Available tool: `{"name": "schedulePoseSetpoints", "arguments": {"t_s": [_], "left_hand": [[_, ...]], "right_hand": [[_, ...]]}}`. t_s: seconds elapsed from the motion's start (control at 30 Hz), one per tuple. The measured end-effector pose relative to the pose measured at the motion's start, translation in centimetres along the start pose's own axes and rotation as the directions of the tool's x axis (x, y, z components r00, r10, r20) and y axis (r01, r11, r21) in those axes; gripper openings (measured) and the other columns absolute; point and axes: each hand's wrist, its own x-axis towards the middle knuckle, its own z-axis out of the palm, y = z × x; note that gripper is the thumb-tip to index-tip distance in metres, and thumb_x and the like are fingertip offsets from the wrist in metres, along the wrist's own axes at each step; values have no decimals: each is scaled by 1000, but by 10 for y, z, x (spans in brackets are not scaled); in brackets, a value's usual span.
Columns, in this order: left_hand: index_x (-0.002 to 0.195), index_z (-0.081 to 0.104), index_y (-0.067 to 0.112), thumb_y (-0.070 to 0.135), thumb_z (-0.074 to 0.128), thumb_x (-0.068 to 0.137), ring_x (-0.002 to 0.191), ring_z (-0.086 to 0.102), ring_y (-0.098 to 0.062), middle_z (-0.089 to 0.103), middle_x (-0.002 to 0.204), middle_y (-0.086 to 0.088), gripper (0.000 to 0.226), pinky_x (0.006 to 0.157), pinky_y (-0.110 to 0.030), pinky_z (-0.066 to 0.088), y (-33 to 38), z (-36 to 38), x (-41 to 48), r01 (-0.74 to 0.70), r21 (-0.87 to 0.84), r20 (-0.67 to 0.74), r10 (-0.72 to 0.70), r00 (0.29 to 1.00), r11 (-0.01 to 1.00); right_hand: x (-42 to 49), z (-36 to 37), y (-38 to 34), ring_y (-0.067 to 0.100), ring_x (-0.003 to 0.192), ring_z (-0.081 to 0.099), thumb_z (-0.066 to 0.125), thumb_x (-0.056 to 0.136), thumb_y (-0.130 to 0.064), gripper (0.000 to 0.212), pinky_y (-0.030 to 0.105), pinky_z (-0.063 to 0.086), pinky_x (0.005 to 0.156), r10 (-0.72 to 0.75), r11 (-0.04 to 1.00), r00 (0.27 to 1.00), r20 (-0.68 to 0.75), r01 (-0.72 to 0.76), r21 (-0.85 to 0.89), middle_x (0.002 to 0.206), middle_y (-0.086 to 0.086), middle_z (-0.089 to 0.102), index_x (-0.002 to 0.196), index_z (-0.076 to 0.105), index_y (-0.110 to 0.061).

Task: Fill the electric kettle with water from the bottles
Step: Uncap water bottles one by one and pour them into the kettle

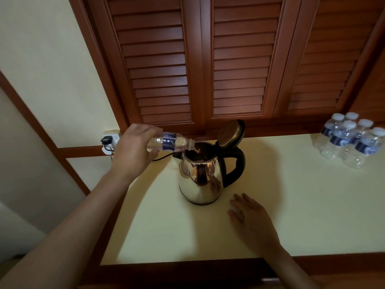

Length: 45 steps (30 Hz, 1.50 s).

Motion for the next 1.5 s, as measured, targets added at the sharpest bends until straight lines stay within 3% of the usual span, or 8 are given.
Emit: {"name": "schedulePoseSetpoints", "arguments": {"t_s": [0.27, 0.7, 0.87, 1.03, 1.17, 1.5], "left_hand": [[121, 70, 11, 1, 87, 69, 111, 56, -29, 70, 117, -6, 56, 86, -32, 42, 5, -2, 4, -15, -2, 4, 15, 1000, 1000], [119, 70, 11, -2, 85, 69, 110, 52, -27, 69, 117, -7, 54, 87, -28, 35, 9, -6, 11, -56, 25, 23, 56, 998, 998], [115, 71, 9, -3, 84, 69, 111, 49, -25, 70, 116, -8, 49, 99, -38, 40, 9, -7, 15, -118, 31, 14, 117, 993, 993], [114, 72, 7, -2, 82, 72, 110, 57, -33, 71, 115, -11, 44, 98, -42, 42, 11, -8, 23, -203, 125, 16, 203, 979, 971], [117, 71, 6, 1, 78, 76, 113, 59, -35, 70, 118, -13, 42, 106, -51, 42, 13, -10, 33, -292, 178, 33, 290, 956, 940], [124, 68, 8, 3, 71, 85, 123, 56, -32, 67, 122, -10, 40, 118, -49, 32, 21, -18, 65, -451, 217, 40, 454, 890, 866]], "right_hand": [[0, 0, 1, 23, 136, 46, 63, 92, -33, 35, 37, 36, 111, 0, 1000, 1000, 13, 0, -6, 139, -1, 58, 124, 66, -20], [-1, 0, 1, 21, 135, 47, 59, 91, -37, 37, 39, 37, 110, 0, 1000, 1000, -15, 0, 6, 137, -1, 59, 123, 67, -20], [-1, -2, -1, 21, 135, 47, 64, 92, -32, 35, 34, 32, 110, 9, 1000, 1000, -6, -9, 5, 138, -2, 59, 124, 67, -19], [-1, -4, -3, 21, 137, 45, 64, 92, -32, 35, 36, 33, 112, 23, 1000, 1000, 15, -23, 21, 140, -2, 57, 125, 67, -19], [0, -4, -3, 20, 137, 44, 64, 92, -32, 35, 37, 36, 112, 20, 999, 1000, 17, -21, 34, 140, -2, 57, 124, 67, -19], [1, -2, -1, 17, 137, 44, 43, 92, -49, 48, 33, 33, 112, 19, 1000, 1000, 13, -19, 5, 141, -4, 56, 125, 65, -22]]}}
